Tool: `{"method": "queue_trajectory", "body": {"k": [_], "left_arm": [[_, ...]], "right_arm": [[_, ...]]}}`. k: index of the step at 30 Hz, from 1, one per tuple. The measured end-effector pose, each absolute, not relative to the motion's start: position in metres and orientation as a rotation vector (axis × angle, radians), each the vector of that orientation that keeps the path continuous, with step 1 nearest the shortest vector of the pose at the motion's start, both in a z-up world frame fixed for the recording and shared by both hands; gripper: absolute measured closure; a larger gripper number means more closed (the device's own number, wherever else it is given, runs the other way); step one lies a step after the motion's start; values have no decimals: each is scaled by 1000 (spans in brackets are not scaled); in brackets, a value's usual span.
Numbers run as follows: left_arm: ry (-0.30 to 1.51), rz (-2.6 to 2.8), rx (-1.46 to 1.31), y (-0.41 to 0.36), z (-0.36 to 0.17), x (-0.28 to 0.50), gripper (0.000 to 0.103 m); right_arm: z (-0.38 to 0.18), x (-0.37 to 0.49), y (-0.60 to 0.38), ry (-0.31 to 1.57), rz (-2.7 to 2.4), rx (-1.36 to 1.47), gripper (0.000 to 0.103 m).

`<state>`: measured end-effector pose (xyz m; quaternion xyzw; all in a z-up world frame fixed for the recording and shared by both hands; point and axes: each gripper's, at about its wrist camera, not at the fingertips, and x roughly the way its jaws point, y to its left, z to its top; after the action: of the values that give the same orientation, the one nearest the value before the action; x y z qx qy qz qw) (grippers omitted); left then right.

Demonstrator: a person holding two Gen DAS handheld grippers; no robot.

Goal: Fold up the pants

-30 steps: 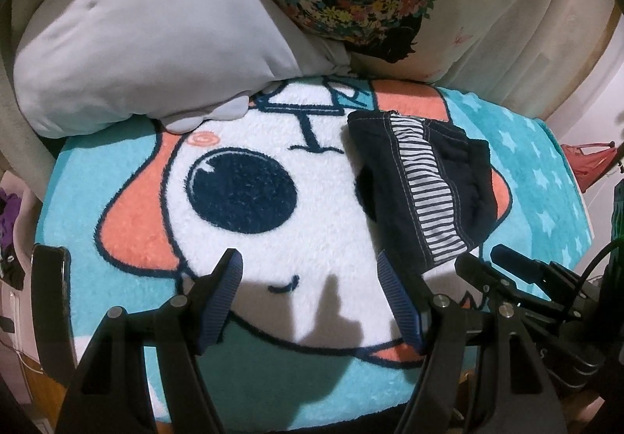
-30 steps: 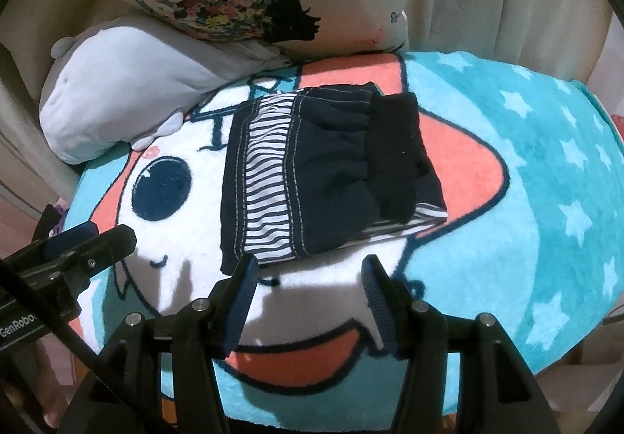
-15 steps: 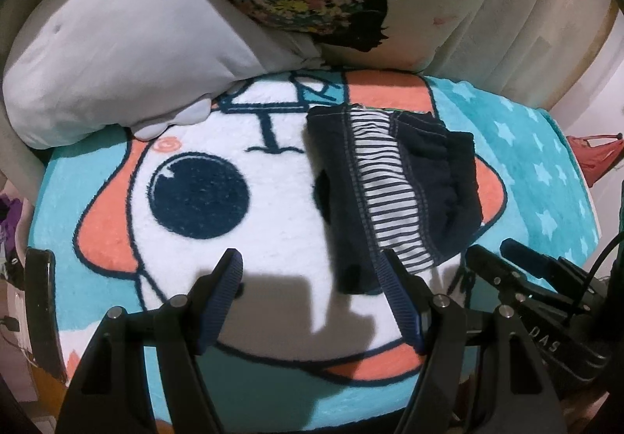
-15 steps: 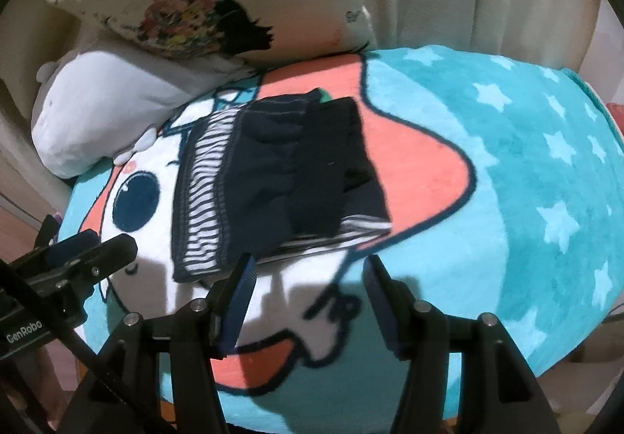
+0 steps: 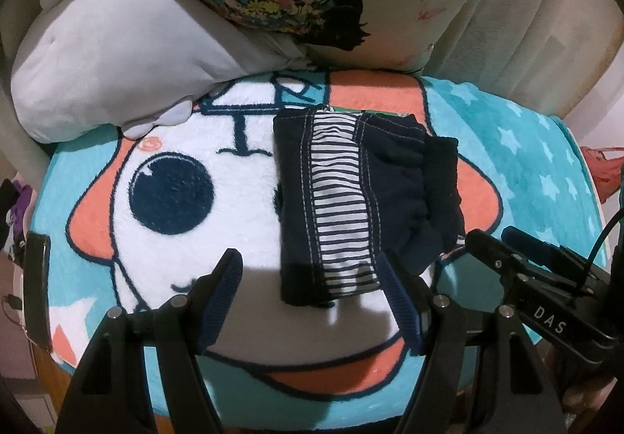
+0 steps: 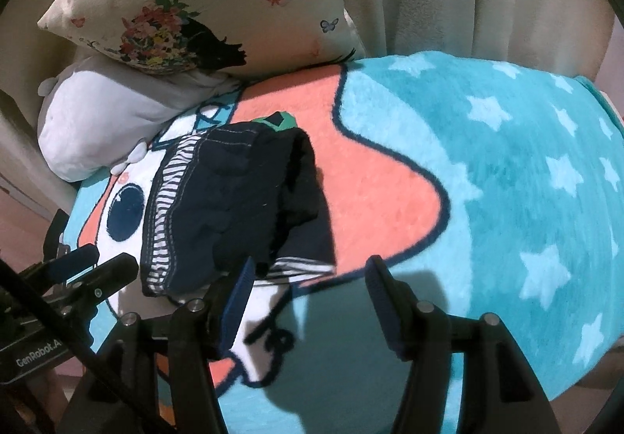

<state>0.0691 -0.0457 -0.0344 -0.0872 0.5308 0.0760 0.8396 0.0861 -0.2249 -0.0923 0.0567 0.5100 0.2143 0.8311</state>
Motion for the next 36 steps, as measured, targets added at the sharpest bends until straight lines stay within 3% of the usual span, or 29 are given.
{"method": "queue_trajectory", "body": {"k": [36], "left_arm": [[1172, 195, -232, -54, -53, 91, 32]], "right_arm": [[-119, 116, -233, 1122, 480, 108, 37]]}}
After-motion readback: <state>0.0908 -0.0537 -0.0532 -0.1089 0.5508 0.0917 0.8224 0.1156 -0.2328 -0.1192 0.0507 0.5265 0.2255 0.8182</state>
